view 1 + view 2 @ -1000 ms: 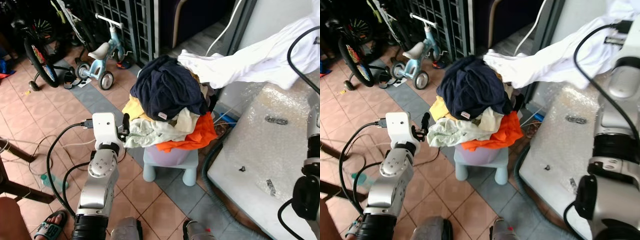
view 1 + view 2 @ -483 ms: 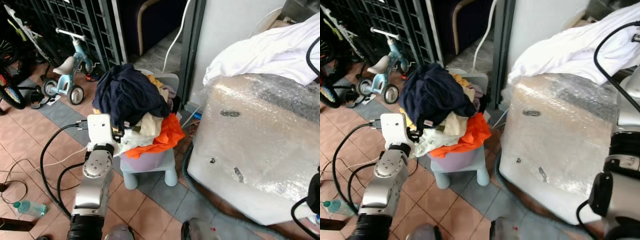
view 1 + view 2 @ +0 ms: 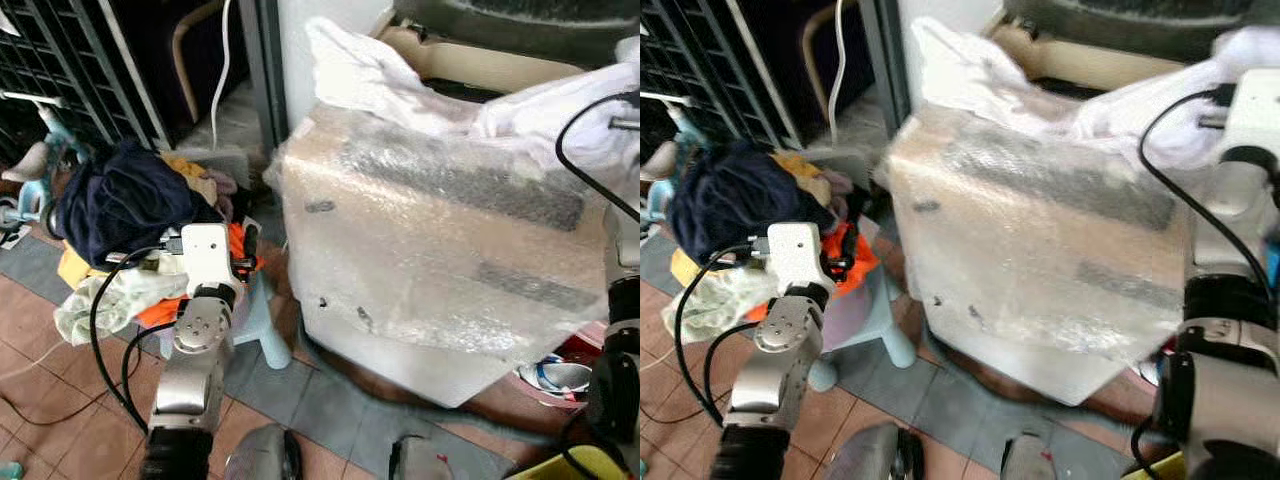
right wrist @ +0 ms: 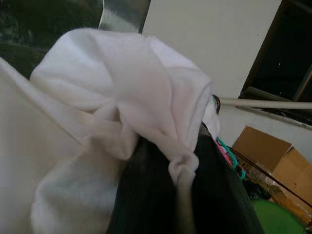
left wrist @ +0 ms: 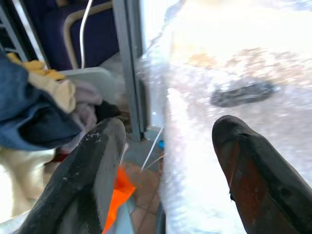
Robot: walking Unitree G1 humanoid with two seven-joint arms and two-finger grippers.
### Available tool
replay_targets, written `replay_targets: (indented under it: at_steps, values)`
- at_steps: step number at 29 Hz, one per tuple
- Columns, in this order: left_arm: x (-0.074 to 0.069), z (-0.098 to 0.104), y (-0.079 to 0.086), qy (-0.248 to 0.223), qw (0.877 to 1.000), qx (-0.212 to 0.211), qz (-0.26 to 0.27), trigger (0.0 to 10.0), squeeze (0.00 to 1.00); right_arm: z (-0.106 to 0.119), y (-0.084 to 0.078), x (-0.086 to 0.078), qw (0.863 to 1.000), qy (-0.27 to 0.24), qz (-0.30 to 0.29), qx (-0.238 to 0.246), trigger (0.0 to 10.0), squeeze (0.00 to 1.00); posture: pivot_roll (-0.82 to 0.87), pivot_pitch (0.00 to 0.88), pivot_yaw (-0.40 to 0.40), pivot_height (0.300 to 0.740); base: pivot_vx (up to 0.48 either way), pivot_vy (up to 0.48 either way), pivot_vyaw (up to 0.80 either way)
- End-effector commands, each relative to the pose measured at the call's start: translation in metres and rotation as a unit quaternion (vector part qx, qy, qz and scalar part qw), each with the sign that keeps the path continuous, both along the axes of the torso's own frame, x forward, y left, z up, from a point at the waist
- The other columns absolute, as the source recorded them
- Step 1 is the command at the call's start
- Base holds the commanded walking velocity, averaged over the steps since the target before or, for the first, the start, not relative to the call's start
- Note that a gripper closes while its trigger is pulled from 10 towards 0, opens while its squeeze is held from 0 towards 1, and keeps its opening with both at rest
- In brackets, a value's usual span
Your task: Clothes washing
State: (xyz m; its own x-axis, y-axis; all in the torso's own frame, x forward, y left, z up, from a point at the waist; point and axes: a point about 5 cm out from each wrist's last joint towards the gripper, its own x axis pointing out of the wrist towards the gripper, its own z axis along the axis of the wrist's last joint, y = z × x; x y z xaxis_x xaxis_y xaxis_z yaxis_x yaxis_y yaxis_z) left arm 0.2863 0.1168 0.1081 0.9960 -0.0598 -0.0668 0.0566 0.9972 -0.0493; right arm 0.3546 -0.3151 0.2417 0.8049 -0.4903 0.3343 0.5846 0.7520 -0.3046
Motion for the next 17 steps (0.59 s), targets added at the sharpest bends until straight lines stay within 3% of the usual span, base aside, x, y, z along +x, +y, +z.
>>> replay_targets:
  at_steps: [1, 7, 12, 13, 16, 17]
  values:
    - [0.003, 0.004, 0.013, -0.006, 1.000, 0.003, 0.022, 10.0, 0.00, -0.009, 0.009, 0.005, 0.999, 0.018, 0.035, 0.022, 10.0, 0.00, -0.03, 0.086, 0.055, 0.740, 0.000, 0.000, 0.00]
    - [0.011, 0.015, 0.022, -0.025, 0.999, 0.008, 0.036, 10.0, 0.00, -0.012, 0.020, 0.011, 0.996, 0.024, 0.083, 0.039, 10.0, 0.00, -0.02, 0.093, 0.047, 0.740, 0.000, 0.000, 0.00]
    - [0.011, 0.020, 0.023, -0.031, 0.999, 0.007, 0.040, 10.0, 0.00, -0.006, 0.039, 0.017, 0.989, 0.009, 0.142, 0.046, 10.0, 0.00, -0.03, 0.105, 0.051, 0.740, 0.000, 0.000, 0.00]
    - [0.007, 0.016, 0.022, -0.027, 0.999, 0.004, 0.039, 10.0, 0.00, -0.005, 0.060, 0.021, 0.979, 0.004, 0.198, 0.047, 10.0, 0.00, -0.03, 0.111, 0.055, 0.740, 0.000, 0.000, 0.00]
    - [0.004, 0.010, 0.020, -0.016, 0.999, 0.005, 0.036, 10.0, 0.00, -0.004, 0.082, 0.027, 0.967, 0.004, 0.250, 0.057, 10.0, 0.00, -0.03, 0.111, 0.060, 0.740, 0.000, 0.000, 0.00]
    - [0.003, 0.008, 0.018, -0.011, 0.999, 0.003, 0.034, 10.0, 0.00, 0.000, 0.098, 0.032, 0.956, 0.004, 0.288, 0.060, 10.0, 0.00, -0.04, 0.110, 0.064, 0.740, 0.000, 0.000, 0.00]
